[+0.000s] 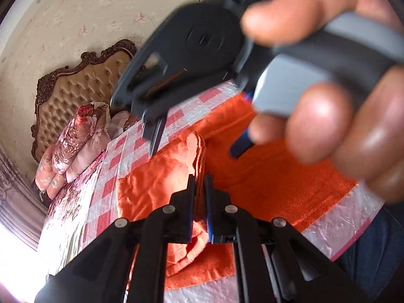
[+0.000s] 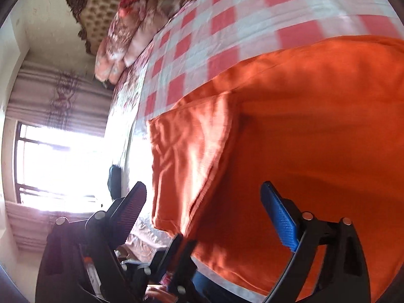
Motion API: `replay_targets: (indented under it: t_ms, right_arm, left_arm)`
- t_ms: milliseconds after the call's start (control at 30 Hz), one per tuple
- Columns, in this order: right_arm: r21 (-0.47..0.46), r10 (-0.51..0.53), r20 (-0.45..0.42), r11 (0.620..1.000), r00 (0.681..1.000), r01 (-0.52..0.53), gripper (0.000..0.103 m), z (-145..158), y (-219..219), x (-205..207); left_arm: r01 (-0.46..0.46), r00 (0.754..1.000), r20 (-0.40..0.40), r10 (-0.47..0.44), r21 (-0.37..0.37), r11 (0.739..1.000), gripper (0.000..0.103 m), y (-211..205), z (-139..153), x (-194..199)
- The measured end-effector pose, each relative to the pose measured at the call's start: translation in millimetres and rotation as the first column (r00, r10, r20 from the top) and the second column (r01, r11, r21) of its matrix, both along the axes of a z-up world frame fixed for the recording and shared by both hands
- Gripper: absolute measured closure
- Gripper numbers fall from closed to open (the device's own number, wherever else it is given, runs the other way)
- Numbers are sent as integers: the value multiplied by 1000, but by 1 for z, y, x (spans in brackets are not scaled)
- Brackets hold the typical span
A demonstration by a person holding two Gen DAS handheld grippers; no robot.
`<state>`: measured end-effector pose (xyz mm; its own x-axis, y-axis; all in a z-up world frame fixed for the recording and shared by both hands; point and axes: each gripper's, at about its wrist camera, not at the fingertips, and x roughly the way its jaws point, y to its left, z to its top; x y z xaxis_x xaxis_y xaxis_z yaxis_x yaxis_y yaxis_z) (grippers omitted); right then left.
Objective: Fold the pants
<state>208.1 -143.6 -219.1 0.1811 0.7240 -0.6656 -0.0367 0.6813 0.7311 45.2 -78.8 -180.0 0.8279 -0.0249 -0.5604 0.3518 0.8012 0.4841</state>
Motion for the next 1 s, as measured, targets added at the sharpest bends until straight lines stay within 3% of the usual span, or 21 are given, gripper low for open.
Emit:
replay_targets:
  t_ms: [100,133,200,233,267,433,600,1000]
  right_arm:
    - [-33,46,21,998,999,-45,24,2,20,2]
    - [-49,59,36,997,998,-58,34,1,26,4]
    - [-73,64,56,996,996,-60,63,-2,32,6]
    - [-108,52,73,993,996,-44,89,-2,31,6]
    - [-132,40,96,991,995,-27,95,-1,28,5]
    - [-219,9,214,975,977,39,95,16,3,-15]
    - [-238,-16,204,969,979,66,95,9,-28,-20]
    - [-215,-46,163,973,986,82,95,-10,-43,-12]
  left_arm:
    - [6,1000,11,-6,-5,1000,95,4,5,-2]
    - [8,1000,14,-8,-7,1000,95,4,6,-3]
    - [14,1000,12,-14,-9,1000,95,3,6,-5]
    - [16,1000,11,-16,-6,1000,95,2,5,-5]
    - [18,1000,9,-18,-5,1000,95,0,4,-5]
    - [69,998,11,-69,-37,997,95,-12,8,-12]
    - [140,990,-25,-142,-71,988,95,-39,3,-16]
    - [161,983,-77,-167,-78,984,95,-53,-12,-5]
